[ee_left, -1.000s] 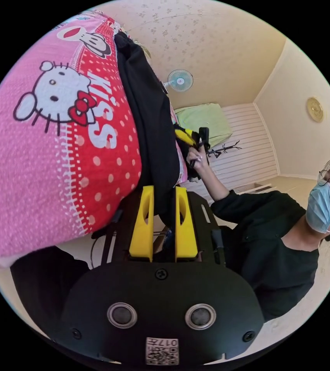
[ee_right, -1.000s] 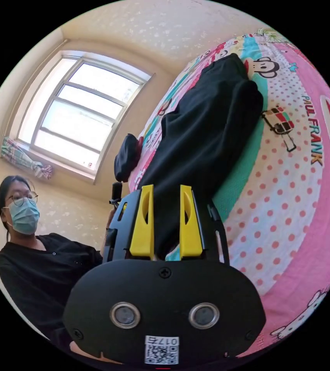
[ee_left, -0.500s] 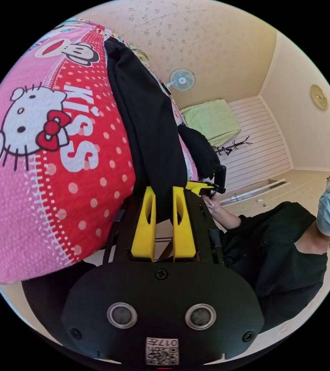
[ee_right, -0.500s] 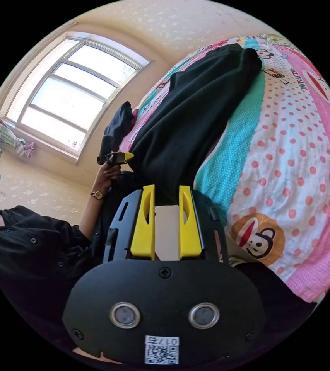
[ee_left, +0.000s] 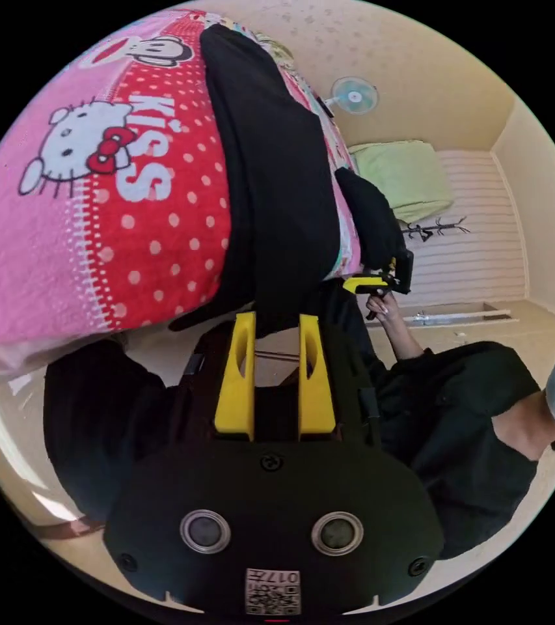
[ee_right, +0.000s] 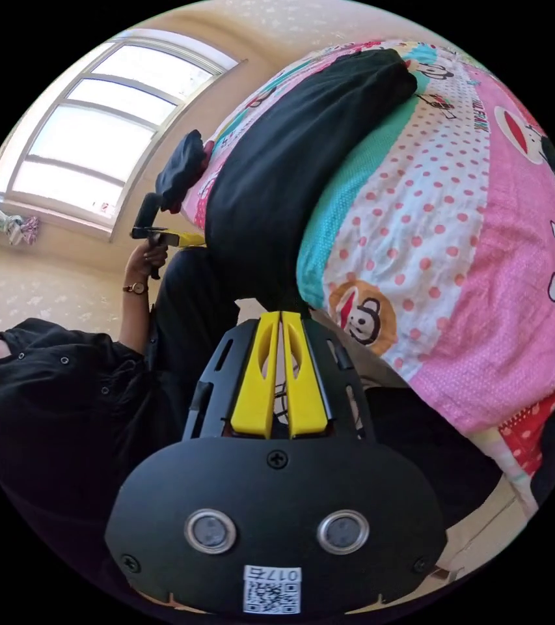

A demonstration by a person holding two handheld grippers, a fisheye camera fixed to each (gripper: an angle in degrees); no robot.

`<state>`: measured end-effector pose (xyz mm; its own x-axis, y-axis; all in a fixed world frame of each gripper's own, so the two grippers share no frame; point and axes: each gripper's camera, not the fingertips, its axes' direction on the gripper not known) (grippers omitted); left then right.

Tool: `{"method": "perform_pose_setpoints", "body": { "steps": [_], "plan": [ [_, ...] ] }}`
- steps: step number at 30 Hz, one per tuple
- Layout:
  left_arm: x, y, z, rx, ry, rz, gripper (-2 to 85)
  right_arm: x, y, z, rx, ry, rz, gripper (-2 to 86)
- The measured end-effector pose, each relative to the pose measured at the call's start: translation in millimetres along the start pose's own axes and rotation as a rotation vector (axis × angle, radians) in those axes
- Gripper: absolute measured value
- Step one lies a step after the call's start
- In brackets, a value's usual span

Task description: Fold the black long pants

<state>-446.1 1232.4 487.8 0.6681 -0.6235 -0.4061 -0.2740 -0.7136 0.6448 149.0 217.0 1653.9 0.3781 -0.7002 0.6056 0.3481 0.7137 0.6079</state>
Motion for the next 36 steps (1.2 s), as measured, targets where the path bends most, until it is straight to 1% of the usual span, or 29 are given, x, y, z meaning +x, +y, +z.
{"method": "perform_pose_setpoints", "body": {
  "steps": [2,3,5,7,9,10,12,14,16,18,20,21,22,23,24,26,28,29,32,36],
  "plan": [
    [18,-6,-19,0.115,-0.095,-0.023,11.3,3,-2,-19,0.063,0.010,0.040,4.3],
    [25,-10,-23,0.147,-0.117,-0.003,11.2,4,-5,-25,0.087,0.010,0.049,4.7],
    [51,-30,-30,0.326,-0.195,0.096,11.0,5,-33,-45,0.144,0.022,0.034,6.8],
    [55,-44,-20,0.410,-0.215,0.130,10.9,2,-68,-57,0.163,0.070,0.013,8.1],
    [49,-51,0,0.436,-0.223,0.142,11.0,-3,-107,-67,0.182,0.132,-0.006,9.1],
    [40,-50,13,0.440,-0.221,0.132,11.1,-3,-130,-71,0.182,0.156,0.020,9.6],
    [28,-41,22,0.472,-0.167,0.139,11.0,-3,-154,-70,0.192,0.146,0.034,9.9],
    [11,-33,22,0.470,-0.056,0.145,10.7,-6,-166,-57,0.188,0.134,0.033,10.0],
    [3,-25,18,0.478,-0.081,0.107,10.6,-4,-161,-41,0.179,0.156,0.068,9.8],
    [0,-18,18,0.462,-0.075,0.116,9.1,2,-148,-26,0.191,0.159,0.118,9.2],
    [-1,-18,34,0.393,-0.027,0.152,6.9,6,-119,-20,0.282,0.112,0.125,8.4],
    [0,-19,40,0.364,-0.028,0.156,6.8,7,-112,-19,0.297,0.095,0.121,8.2],
    [3,-23,53,0.304,-0.051,0.157,6.7,10,-99,-18,0.310,0.052,0.115,8.1],
    [7,-25,60,0.284,-0.088,0.161,6.4,14,-88,-19,0.314,0.001,0.111,8.1],
    [10,-25,62,0.282,-0.110,0.164,6.3,16,-83,-20,0.313,-0.023,0.111,8.1],
    [26,-22,66,0.286,-0.231,0.183,6.9,19,-67,-22,0.288,-0.080,0.112,8.3],
    [36,-20,71,0.295,-0.296,0.183,8.3,14,-56,-24,0.271,-0.079,0.101,8.5],
    [39,-21,77,0.289,-0.307,0.182,9.4,9,-51,-25,0.265,-0.067,0.086,8.6],
    [38,-28,90,0.278,-0.319,0.148,9.2,-5,-45,-23,0.226,-0.017,0.053,9.1],
    [46,-23,96,0.299,-0.356,0.132,9.9,-18,-44,-18,0.222,0.015,0.032,9.9]
  ]
}}
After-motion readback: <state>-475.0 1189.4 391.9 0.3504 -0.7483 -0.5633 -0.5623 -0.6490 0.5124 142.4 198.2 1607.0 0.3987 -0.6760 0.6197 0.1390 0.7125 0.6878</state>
